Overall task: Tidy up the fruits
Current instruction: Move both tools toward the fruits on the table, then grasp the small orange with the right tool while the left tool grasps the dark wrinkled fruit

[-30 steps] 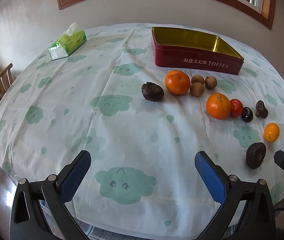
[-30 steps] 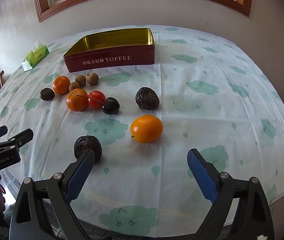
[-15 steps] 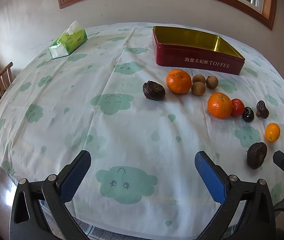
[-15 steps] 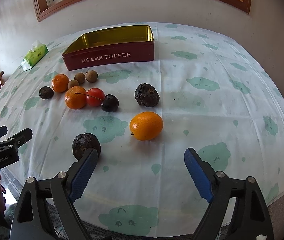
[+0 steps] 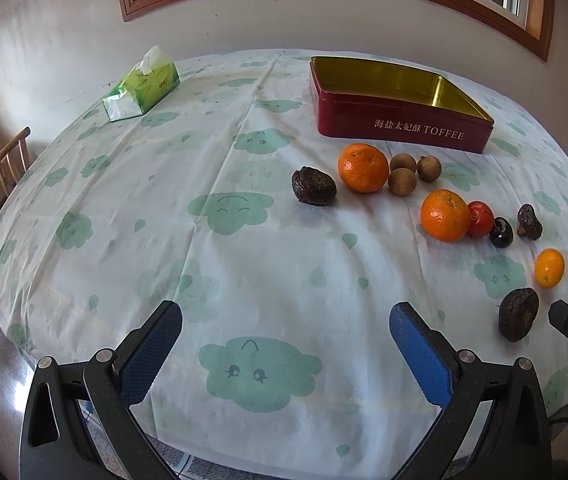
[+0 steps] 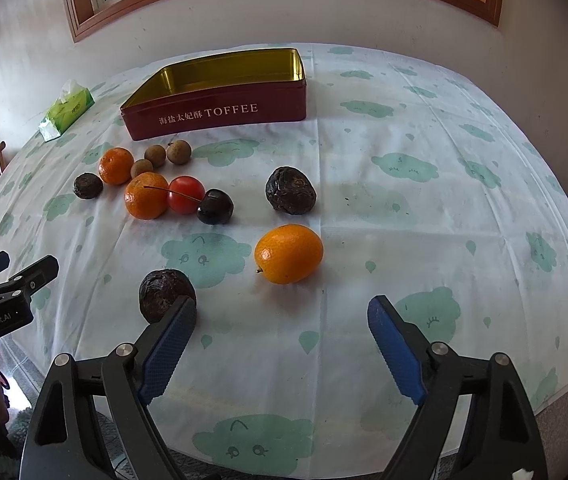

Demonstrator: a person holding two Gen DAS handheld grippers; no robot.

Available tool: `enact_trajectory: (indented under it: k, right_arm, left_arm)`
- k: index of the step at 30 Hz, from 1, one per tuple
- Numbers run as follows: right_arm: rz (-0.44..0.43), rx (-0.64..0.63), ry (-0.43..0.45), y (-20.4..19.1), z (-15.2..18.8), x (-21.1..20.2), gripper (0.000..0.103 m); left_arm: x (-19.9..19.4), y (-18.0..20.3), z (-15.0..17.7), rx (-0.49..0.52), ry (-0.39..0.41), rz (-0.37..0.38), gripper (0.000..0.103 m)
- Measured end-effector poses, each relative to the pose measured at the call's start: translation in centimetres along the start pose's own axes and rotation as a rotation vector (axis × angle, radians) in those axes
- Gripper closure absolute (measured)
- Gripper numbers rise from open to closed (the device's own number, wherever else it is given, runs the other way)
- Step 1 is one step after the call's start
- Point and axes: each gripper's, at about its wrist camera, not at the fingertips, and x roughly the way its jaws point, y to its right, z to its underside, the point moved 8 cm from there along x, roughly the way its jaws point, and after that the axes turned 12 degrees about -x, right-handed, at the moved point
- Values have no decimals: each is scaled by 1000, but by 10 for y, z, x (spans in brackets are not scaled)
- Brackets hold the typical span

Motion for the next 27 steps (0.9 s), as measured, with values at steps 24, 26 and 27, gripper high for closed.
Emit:
enact_trajectory:
  k: [24, 26, 27]
  right_arm:
    - [-14, -6, -37, 11, -9, 29, 31]
    - [-13, -16, -37, 10, -10, 31, 39]
    - [-16, -20, -39, 10, -11, 32, 42]
  left_arm:
    - [15, -7, -2, -14, -13, -11, 12]
    - [16, -8, -2, -15, -15, -11, 13]
    - [17, -8, -3, -16, -15, -11, 14]
